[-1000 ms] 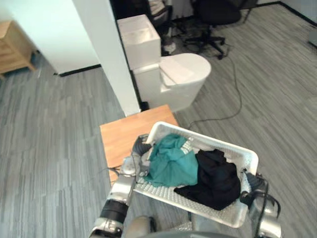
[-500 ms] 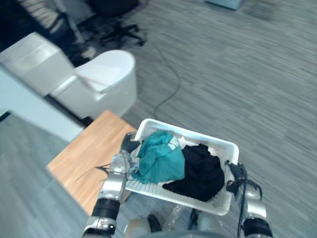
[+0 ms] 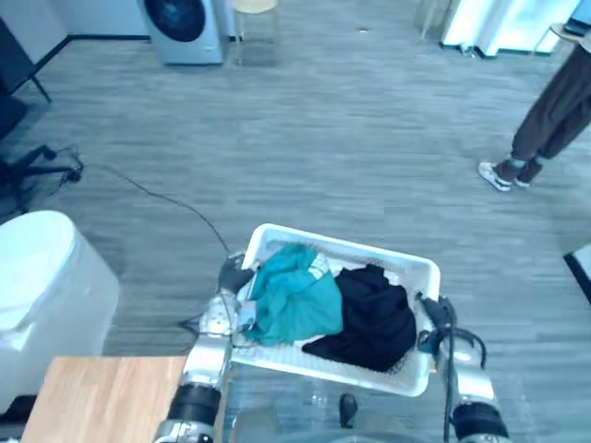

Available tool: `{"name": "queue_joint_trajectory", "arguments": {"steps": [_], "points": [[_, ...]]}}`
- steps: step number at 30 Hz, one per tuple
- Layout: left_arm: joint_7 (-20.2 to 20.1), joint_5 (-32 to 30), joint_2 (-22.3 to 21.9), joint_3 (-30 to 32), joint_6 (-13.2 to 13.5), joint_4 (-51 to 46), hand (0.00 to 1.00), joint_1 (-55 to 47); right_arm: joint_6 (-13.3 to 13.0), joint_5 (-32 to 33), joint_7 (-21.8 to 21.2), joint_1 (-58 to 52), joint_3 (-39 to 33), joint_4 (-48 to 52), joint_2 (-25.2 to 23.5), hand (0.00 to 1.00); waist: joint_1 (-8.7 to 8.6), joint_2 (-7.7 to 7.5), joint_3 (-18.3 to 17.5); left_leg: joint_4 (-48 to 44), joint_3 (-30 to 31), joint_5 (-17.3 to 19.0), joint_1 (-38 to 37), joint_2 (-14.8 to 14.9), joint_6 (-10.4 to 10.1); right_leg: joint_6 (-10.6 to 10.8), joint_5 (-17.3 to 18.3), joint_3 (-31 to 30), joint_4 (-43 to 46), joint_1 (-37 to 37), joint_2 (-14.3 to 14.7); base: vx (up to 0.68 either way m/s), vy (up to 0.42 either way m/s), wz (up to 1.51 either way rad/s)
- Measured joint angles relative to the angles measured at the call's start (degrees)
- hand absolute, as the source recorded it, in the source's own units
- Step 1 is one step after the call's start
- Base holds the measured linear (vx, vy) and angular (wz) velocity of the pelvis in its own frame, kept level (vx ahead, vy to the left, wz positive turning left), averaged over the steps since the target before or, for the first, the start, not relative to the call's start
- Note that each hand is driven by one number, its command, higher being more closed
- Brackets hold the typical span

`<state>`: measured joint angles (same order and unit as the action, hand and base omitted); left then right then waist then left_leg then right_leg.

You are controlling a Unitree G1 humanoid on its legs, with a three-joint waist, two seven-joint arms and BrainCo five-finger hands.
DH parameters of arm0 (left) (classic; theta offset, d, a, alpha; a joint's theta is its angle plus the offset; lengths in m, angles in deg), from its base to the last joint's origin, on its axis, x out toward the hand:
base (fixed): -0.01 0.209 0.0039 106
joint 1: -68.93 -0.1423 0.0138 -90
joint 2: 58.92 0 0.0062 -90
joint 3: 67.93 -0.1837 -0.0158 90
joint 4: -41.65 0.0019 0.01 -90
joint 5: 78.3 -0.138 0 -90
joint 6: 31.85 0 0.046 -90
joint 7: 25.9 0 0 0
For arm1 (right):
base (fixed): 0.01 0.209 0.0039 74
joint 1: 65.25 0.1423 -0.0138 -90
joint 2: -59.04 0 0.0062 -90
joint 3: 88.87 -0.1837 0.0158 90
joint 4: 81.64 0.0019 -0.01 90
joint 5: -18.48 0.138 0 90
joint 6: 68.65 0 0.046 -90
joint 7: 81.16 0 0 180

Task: Pick up the laundry basket with both hands and put the clothes into the washing machine.

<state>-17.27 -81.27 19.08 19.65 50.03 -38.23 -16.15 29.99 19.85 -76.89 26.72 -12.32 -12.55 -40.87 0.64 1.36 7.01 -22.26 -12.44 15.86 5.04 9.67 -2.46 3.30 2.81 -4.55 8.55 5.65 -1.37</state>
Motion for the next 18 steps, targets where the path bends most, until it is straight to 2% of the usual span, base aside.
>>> {"name": "queue_joint_trajectory", "arguments": {"steps": [2, 8, 9, 10, 11, 12, 13, 14, 16, 18], "points": [[0.4, -0.1, -0.2, 0.0, 0.0, -1.2, 1.0, 0.0, 0.0, 0.0, 0.6, -0.1, 0.0, 1.3, -0.2, 1.0, -0.04, 0.21, 0.0, 0.4, -1.2, -0.4, -0.3, -0.9, 0.4, 0.8, -0.7, -0.7, -1.4, -0.3, -1.1, 0.0, 0.149, -0.19], [0.6, -0.5, -0.1, 0.2, 0.0, -1.7, 1.0, -0.3, -0.1, -0.3, 0.8, -2.2, -0.1, 4.5, -1.3, 1.0, 0.16, 0.25, 0.0, -1.7, -1.2, -0.3, 0.0, 0.0, 0.3, 0.4, -0.9, -0.2, -3.8, -2.2, -0.8, 0.0, 0.029, 0.01], [0.5, -0.6, -0.3, 0.2, 0.0, -1.9, 1.0, -1.1, 0.0, -0.5, 0.9, -2.7, 0.0, 4.8, -1.8, 1.0, 0.26, 0.41, 0.2, -7.6, -1.3, -0.3, 2.4, 1.5, 0.4, -0.2, -0.4, -0.3, -4.4, -2.8, -0.6, 0.01, -0.001, -0.17], [0.6, -0.6, -0.9, 0.3, 0.0, -3.2, 1.0, -2.9, 0.4, -1.0, 1.1, -4.0, 0.0, 7.2, -2.0, 1.0, 0.35, 1.47, 0.8, -16.6, -0.9, -0.6, 5.4, 3.9, 0.6, -0.5, -0.1, -0.3, -4.3, -4.0, 0.8, 0.02, 0.005, -0.21], [0.6, -0.5, -1.3, 0.3, 0.0, -3.9, 1.0, -3.8, 0.5, -1.3, 1.1, -5.0, 0.1, 8.6, -2.0, 1.0, 0.36, 2.16, 1.2, -20.8, -0.2, -1.2, 6.6, 5.1, 1.5, -0.7, 0.3, -0.4, -4.1, -4.8, 1.6, 0.02, 0.018, -0.19], [0.6, -0.5, -1.9, 0.3, 0.0, -4.6, 1.0, -4.9, 0.6, -1.5, 1.1, -6.5, 0.1, 10.5, -2.1, 1.0, 0.36, 2.63, 1.4, -25.7, 0.9, -3.3, 8.4, 6.1, 2.1, -1.2, 1.1, -0.4, -3.5, -5.5, 2.2, 0.04, 0.035, -0.1], [0.6, -0.5, -2.1, 0.3, 0.0, -5.6, 1.0, -6.0, 0.7, -1.6, 1.1, -7.5, 0.1, 11.8, -2.5, 1.0, 0.35, 2.31, 1.4, -29.0, 1.9, -6.3, 9.9, 6.3, 1.7, -2.1, 1.7, -0.7, -3.7, -6.3, 2.0, 0.07, 0.068, -0.09], [0.6, -0.5, -1.9, 0.3, 0.1, -6.7, 1.0, -6.5, 0.7, -2.0, 1.3, -8.3, 0.1, 13.8, -3.3, 1.0, 0.43, 0.81, 1.6, -31.8, 2.0, -9.2, 12.8, 6.0, 1.4, -2.5, 2.0, -0.9, -4.0, -6.6, 0.7, 0.1, 0.072, -0.02], [0.5, -0.4, -2.5, 0.2, 0.5, -6.9, 1.0, -5.4, 0.7, -2.0, 2.3, -8.4, -0.4, 15.8, -2.7, 1.0, 0.05, 0.22, 1.7, -25.1, 3.0, -4.9, 15.1, 3.4, 1.6, -2.3, 2.1, -1.4, -4.7, -6.1, -1.1, 0.17, 0.11, 0.23], [0.5, -0.4, -3.2, 0.0, 0.6, -6.9, 1.0, -5.1, 0.7, -2.0, 2.3, -7.9, -1.0, 15.8, -1.9, 1.0, 0.36, 0.09, 1.8, -15.5, 3.9, -4.5, 16.6, 1.2, 1.0, -1.0, 3.0, -1.4, -4.7, -6.1, -3.1, 0.17, 0.182, 0.19]]}}
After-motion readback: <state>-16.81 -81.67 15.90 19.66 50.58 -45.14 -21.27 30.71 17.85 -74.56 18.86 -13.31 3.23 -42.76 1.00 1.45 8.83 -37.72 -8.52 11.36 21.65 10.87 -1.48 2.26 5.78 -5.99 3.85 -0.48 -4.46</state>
